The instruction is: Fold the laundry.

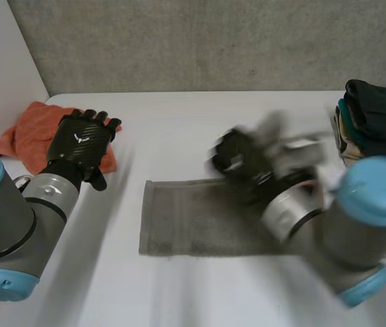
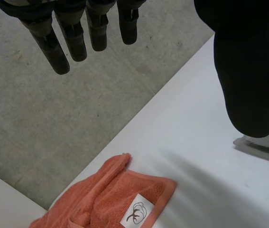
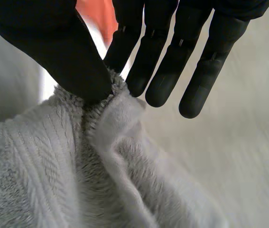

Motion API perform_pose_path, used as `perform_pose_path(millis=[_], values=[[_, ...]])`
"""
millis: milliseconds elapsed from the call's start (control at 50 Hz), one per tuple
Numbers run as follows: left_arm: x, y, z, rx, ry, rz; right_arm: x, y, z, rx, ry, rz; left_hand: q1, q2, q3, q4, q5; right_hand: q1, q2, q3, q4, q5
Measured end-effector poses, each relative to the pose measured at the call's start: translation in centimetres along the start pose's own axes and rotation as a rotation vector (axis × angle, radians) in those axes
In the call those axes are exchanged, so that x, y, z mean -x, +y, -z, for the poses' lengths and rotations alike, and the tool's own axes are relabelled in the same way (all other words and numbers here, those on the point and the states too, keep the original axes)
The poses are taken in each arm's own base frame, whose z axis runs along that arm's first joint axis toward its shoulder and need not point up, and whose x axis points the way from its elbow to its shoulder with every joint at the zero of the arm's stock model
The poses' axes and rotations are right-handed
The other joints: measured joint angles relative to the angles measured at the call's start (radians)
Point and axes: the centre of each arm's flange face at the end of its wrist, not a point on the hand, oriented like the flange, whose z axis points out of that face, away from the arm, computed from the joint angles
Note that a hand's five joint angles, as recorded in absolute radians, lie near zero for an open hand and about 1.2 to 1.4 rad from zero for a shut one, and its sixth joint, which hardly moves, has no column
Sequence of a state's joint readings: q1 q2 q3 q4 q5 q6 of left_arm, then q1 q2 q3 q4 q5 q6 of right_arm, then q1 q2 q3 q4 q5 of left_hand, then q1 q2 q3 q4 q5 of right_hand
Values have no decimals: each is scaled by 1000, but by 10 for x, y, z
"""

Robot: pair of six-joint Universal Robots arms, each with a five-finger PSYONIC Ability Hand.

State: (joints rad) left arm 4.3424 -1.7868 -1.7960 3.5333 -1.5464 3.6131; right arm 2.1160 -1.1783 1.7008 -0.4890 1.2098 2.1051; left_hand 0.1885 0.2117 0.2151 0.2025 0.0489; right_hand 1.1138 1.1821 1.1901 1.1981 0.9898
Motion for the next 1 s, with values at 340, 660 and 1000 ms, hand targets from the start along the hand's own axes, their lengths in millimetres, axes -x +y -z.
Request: perform_pose_path(millis=[340, 660, 1000], values=[[-25, -27, -3, -94, 61, 10, 41, -26, 11, 8, -67, -223, 0, 0, 0, 0, 0, -890, -970, -980, -985, -942], [-139, -25, -9, -99, 315, 31, -5, 57, 72, 466, 64, -743, 0, 0, 0, 0, 0, -883, -961, -969, -975, -933], [-119, 0, 16, 189, 163, -43, -9, 88, 61, 510, 105, -465, 0, 0, 0, 0, 0, -41, -7, -3, -2, 2]])
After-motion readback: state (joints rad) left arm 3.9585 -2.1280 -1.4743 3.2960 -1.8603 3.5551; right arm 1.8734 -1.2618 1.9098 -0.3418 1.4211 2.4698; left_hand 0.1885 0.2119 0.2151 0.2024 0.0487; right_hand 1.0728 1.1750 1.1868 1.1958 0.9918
